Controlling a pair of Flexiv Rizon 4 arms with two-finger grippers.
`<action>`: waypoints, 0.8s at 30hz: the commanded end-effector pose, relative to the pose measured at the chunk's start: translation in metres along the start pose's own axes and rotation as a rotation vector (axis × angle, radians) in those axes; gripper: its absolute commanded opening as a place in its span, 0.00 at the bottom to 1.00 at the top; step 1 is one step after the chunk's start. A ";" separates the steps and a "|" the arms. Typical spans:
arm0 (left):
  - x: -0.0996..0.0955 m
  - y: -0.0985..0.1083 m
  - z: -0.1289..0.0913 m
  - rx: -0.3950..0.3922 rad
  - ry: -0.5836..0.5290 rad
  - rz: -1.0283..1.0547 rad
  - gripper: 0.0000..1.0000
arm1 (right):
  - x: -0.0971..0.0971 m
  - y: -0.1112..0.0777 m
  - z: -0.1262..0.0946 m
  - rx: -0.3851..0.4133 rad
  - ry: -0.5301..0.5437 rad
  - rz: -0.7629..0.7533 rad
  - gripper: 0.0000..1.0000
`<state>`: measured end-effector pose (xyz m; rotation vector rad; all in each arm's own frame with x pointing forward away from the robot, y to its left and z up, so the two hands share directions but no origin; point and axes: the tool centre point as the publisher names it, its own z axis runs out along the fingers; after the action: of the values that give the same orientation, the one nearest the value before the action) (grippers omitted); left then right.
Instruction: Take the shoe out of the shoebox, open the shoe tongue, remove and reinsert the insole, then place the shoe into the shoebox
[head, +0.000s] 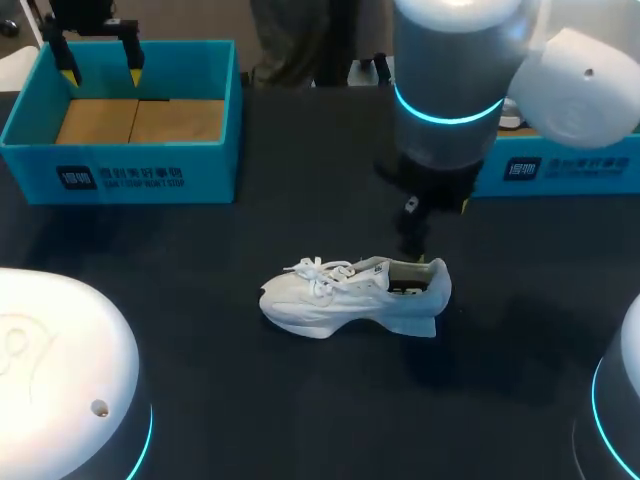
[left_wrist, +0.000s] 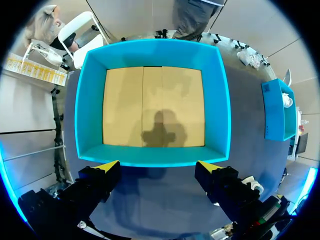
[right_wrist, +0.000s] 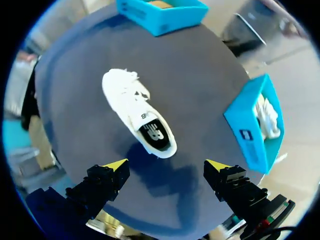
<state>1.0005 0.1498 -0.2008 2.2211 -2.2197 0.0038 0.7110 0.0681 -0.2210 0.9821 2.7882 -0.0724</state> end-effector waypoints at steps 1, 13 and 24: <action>0.000 0.000 0.000 0.000 -0.001 0.000 1.00 | -0.005 -0.002 -0.005 0.015 0.013 -0.204 1.00; 0.000 0.000 0.000 0.000 -0.001 0.000 1.00 | -0.005 -0.002 -0.005 0.015 0.013 -0.204 1.00; 0.000 0.000 0.000 0.000 -0.001 0.000 1.00 | -0.013 -0.016 -0.004 -0.155 0.122 -0.421 1.00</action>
<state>1.0005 0.1499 -0.2008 2.2210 -2.2197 0.0039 0.7126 0.0689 -0.2116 0.5079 2.9746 -0.0399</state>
